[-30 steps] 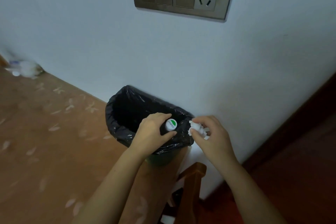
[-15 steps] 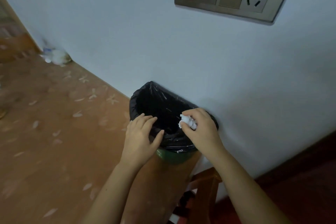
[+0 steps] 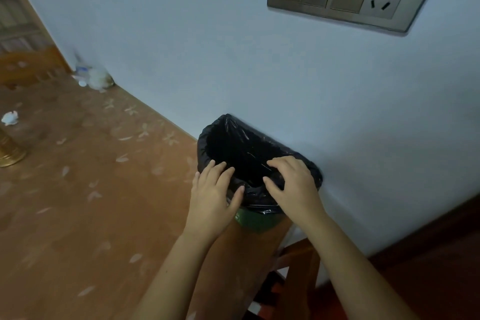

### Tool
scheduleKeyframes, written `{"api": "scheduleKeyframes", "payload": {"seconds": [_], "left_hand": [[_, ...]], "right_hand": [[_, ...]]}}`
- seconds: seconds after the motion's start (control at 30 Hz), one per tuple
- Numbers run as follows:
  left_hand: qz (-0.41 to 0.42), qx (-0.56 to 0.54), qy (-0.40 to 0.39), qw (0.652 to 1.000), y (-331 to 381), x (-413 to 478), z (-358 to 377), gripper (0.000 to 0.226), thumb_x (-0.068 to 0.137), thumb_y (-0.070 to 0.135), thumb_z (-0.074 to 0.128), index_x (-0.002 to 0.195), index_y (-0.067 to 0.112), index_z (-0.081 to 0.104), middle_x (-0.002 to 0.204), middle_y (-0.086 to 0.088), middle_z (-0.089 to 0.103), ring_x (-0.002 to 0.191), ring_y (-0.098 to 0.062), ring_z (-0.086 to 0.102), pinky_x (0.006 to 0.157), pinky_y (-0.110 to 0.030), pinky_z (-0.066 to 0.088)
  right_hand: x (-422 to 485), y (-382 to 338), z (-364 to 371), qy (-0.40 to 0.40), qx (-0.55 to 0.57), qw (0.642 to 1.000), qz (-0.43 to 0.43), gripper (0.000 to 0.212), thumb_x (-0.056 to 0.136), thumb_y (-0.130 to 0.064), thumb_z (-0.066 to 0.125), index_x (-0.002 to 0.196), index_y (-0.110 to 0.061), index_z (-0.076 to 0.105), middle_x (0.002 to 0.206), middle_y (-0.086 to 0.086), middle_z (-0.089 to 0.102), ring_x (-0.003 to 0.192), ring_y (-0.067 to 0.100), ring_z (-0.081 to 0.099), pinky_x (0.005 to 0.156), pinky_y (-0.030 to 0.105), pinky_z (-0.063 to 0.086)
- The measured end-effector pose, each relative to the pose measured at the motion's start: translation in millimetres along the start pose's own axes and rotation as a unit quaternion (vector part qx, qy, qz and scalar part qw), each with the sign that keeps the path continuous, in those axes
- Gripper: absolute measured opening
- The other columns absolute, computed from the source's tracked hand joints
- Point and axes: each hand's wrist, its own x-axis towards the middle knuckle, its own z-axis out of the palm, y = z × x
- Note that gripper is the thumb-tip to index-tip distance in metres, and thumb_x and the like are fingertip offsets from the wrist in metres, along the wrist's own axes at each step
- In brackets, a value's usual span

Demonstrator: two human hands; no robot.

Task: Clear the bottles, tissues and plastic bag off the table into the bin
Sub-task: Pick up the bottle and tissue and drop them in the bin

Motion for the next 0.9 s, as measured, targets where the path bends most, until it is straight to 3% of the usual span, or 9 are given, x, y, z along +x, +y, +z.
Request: {"api": "scheduleKeyframes", "payload": {"seconds": [0.33, 0.63, 0.9], "left_hand": [[0.061, 0.019, 0.031, 0.997, 34, -59, -25, 0.040, 0.084, 0.027, 0.061, 0.120, 0.009, 0.056, 0.127, -0.012, 0.057, 0.129, -0.029, 0.039, 0.106, -0.047, 0.020], [0.090, -0.006, 0.002, 0.996, 48, -138, -42, 0.039, 0.085, 0.025, 0.060, 0.121, 0.010, 0.055, 0.128, -0.012, 0.056, 0.129, -0.029, 0.039, 0.106, -0.048, 0.020], [0.092, -0.028, 0.006, 0.995, 55, -202, -65, 0.039, 0.088, 0.029, 0.053, 0.124, 0.013, 0.052, 0.131, -0.007, 0.053, 0.132, -0.025, 0.034, 0.108, -0.046, 0.017]], "right_hand": [[-77, -30, -31, 0.040, -0.099, 0.994, -0.016, 0.034, 0.079, -0.017, 0.065, 0.111, -0.008, 0.059, 0.109, 0.012, 0.063, 0.104, 0.028, 0.055, 0.092, 0.042, 0.042], [-170, -67, -45, 0.071, -0.145, 0.987, 0.008, 0.036, 0.074, -0.014, 0.070, 0.107, -0.003, 0.062, 0.107, 0.017, 0.065, 0.101, 0.033, 0.058, 0.090, 0.047, 0.045], [-233, -99, -58, 0.082, -0.157, 0.984, 0.007, 0.036, 0.077, -0.016, 0.068, 0.110, -0.004, 0.060, 0.109, 0.015, 0.064, 0.102, 0.030, 0.058, 0.090, 0.044, 0.044]]}}
